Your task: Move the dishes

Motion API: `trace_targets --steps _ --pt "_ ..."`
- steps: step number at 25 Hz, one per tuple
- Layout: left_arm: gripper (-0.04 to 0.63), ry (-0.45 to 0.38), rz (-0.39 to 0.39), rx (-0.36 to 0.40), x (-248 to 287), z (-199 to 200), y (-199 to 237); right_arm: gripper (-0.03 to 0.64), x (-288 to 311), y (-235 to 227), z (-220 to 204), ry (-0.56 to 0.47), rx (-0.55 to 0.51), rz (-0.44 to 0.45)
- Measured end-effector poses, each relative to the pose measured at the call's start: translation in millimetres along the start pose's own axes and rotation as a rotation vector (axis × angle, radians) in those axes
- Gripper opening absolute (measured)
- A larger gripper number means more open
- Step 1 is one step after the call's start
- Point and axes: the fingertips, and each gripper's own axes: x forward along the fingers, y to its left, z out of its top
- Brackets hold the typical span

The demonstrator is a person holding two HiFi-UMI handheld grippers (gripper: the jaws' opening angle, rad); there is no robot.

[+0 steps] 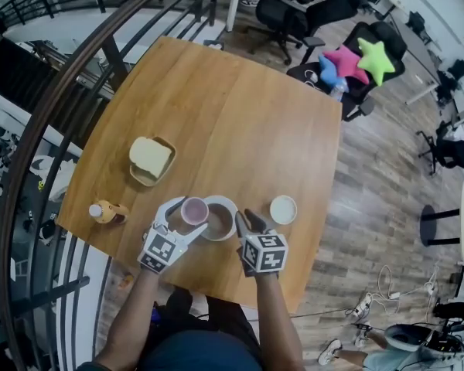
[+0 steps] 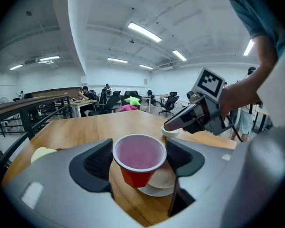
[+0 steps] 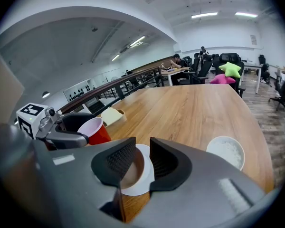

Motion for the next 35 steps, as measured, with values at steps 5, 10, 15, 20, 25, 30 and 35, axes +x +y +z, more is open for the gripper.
trace_targets --steps 5,10,15,20,25,30,35 --pt "0.344 0.013 0.041 -0.010 -9.6 -8.5 20.0 0.077 9.2 -0.2 -6.2 0.019 0.006 -0.007" --pt "0.344 0.033 0.080 -0.027 -16.5 -22.9 36.6 0.077 18.4 -4.3 -13.0 0.038 0.012 -0.020" --pt "0.344 0.063 0.107 -0.049 -19.9 -41.9 48.2 0.078 28.3 -4.6 -20.8 0.068 0.017 -0.016" --pt "0.344 0.092 0.138 -0.071 -22.0 -63.7 56.4 0.086 34.9 -3.1 -28.1 0.088 0.033 0.001" --pt "0.344 0.101 0.165 -0.096 -24.6 -79.0 64.5 0.087 42.7 -4.0 -35.2 0.112 0.034 0.006" --pt "0.344 0.096 0.182 -0.110 -24.9 -86.5 70.2 0.087 49.4 -4.5 -43.6 0.143 0.040 0.017" --pt "0.344 0.067 0.198 -0.115 -25.2 -96.6 77.2 0.086 58.2 -3.6 -54.6 0.176 0.048 0.027"
